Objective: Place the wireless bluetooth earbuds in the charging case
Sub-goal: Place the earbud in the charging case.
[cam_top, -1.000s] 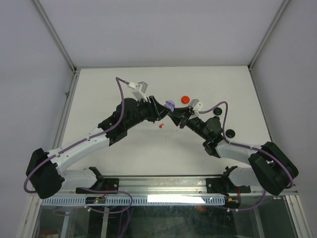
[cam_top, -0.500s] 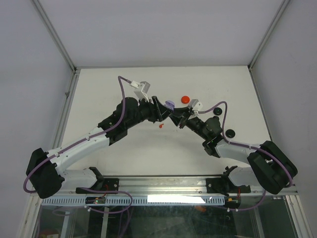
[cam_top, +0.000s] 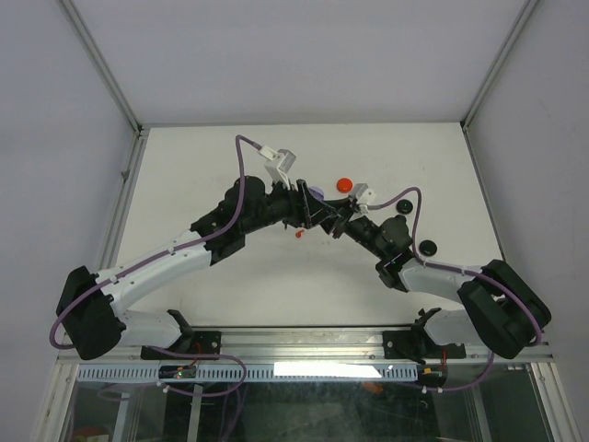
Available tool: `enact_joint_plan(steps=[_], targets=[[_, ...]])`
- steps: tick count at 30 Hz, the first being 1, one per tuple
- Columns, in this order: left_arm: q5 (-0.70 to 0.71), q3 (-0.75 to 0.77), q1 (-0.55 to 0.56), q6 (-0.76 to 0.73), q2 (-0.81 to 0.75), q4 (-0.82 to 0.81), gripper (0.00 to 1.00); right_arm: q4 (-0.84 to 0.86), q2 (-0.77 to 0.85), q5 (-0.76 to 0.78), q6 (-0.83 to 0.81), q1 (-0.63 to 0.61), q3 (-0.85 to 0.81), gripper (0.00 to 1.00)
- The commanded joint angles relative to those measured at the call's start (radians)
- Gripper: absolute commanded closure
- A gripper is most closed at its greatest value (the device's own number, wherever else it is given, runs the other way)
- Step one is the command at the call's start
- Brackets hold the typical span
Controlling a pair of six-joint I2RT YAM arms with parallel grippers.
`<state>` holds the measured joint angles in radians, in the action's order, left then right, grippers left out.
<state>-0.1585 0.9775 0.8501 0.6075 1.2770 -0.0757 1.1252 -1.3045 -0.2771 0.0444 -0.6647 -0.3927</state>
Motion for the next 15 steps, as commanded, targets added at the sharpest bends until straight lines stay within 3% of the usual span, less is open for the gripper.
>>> enact_joint_plan(steps=[1, 6, 15], targets=[[-0.019, 0.033, 0.020, -0.056, -0.030, -0.040, 0.44, 0.076, 0.011, -0.011, 0.002, -0.008, -0.036, 1.00], [0.016, 0.044, -0.011, -0.128, -0.088, 0.054, 0.42, 0.046, 0.033, -0.036, -0.007, -0.007, -0.034, 1.00], [-0.223, 0.044, -0.200, -0.153, -0.140, 0.127, 0.33, -0.049, 0.098, -0.100, -0.033, -0.008, -0.043, 1.00]])
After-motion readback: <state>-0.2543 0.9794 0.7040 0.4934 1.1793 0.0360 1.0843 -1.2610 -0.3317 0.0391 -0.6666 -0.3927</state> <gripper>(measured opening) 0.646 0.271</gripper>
